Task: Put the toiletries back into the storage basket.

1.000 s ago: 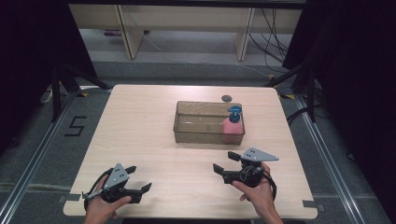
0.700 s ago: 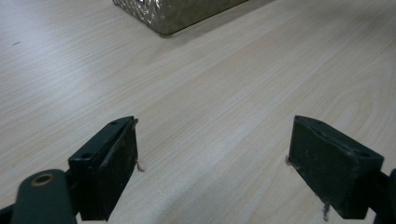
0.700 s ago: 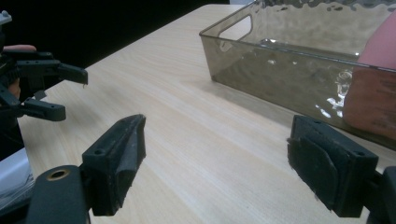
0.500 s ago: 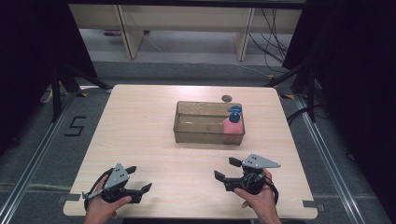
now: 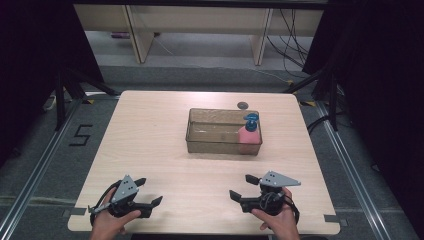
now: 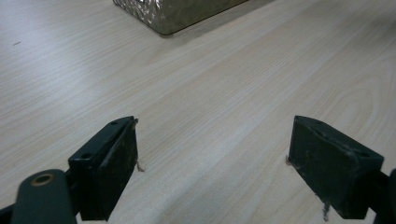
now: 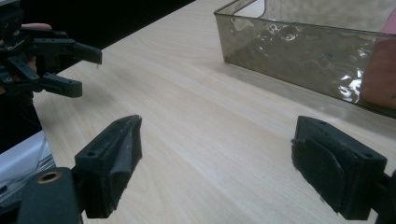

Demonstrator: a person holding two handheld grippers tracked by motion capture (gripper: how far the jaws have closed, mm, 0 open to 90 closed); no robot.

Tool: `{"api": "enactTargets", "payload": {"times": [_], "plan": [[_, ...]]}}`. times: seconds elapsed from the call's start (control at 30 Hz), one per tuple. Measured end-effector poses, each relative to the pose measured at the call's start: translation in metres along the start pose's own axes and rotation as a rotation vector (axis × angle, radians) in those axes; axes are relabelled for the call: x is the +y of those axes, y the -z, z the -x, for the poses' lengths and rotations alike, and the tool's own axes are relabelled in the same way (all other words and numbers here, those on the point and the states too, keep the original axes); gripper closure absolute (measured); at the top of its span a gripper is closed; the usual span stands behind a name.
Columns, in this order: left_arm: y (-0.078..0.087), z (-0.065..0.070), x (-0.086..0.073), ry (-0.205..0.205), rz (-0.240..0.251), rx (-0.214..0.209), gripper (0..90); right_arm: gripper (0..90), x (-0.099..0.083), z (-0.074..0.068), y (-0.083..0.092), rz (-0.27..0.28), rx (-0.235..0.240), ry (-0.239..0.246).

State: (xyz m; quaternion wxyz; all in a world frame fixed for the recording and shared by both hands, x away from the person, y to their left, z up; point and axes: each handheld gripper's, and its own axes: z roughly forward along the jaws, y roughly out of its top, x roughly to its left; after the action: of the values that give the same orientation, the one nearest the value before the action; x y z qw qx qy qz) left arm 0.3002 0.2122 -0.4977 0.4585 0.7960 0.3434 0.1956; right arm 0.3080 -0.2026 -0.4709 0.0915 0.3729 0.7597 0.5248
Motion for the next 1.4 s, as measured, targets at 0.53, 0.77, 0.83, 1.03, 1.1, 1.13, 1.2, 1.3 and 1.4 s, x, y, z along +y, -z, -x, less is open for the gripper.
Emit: {"api": "enactTargets", "payload": {"times": [0.53,0.77,0.83,1.03,1.1,1.13,1.2,1.3,1.4], "plan": [[0.0,0.0,0.0,-0.005,-0.002,-0.002,15.4,16.4,-0.01,-0.007,0.002,-0.05,0.001,0.021],[-0.001,0.0,0.0,-0.008,0.0,-0.003,15.3,16.4,-0.016,-0.008,0.003,-0.057,0.004,0.026],[-0.001,0.0,0.0,-0.007,-0.001,-0.003,15.3,16.4,-0.017,-0.008,0.004,-0.049,0.009,0.019],[-0.001,0.0,0.0,-0.009,-0.003,-0.004,15.3,16.4,-0.021,-0.009,0.008,-0.055,0.004,0.006],[-0.001,0.0,0.0,-0.01,-0.005,-0.005,15.3,16.4,-0.022,-0.008,0.009,-0.063,0.01,0.008],[-0.001,0.0,0.0,-0.009,-0.008,-0.002,15.3,16.4,-0.022,-0.009,0.01,-0.062,-0.007,0.008],[-0.001,0.0,0.0,-0.009,-0.005,-0.005,15.3,16.4,-0.024,-0.009,0.011,-0.048,-0.013,-0.01],[-0.001,0.0,0.0,-0.006,-0.006,-0.005,15.3,16.4,-0.026,-0.009,0.015,-0.042,-0.012,-0.001],[-0.002,0.0,0.0,-0.004,-0.005,-0.011,15.3,16.4,-0.028,-0.011,0.017,-0.045,-0.008,-0.017]]}}
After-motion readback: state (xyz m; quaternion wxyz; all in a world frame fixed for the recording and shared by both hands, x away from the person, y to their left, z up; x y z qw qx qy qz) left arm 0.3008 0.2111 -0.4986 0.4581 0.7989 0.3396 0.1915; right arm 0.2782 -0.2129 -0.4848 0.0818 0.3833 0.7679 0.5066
